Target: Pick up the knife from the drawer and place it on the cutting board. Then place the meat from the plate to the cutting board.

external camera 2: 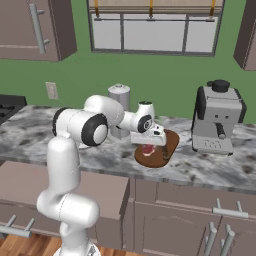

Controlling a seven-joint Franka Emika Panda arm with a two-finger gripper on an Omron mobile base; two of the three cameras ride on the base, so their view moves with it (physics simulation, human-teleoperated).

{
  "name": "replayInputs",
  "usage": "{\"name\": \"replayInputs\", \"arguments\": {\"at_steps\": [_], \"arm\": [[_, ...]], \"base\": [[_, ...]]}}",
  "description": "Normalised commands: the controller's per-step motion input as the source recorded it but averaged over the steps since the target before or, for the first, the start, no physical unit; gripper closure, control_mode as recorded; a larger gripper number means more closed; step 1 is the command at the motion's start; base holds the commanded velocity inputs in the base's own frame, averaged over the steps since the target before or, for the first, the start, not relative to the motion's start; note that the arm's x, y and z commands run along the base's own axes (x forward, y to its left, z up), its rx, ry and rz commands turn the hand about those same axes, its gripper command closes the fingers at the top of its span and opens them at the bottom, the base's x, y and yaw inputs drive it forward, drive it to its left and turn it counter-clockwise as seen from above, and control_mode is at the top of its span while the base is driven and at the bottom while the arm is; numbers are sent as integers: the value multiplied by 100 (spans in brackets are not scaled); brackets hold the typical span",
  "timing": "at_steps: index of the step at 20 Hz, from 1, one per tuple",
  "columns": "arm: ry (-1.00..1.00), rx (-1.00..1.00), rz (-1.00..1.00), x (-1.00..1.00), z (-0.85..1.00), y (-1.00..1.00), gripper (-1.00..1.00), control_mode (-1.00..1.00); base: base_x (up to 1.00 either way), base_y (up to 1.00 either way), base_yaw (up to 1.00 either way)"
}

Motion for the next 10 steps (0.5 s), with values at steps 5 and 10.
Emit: {"name": "replayInputs", "arguments": {"at_steps": [5, 10], "arm": [[1, 0, 4, 0, -34, 0, -100, -100], [1, 0, 3, 0, -32, -3, -100, -100]], "base": [[0, 0, 0], [0, 0, 0]]}}
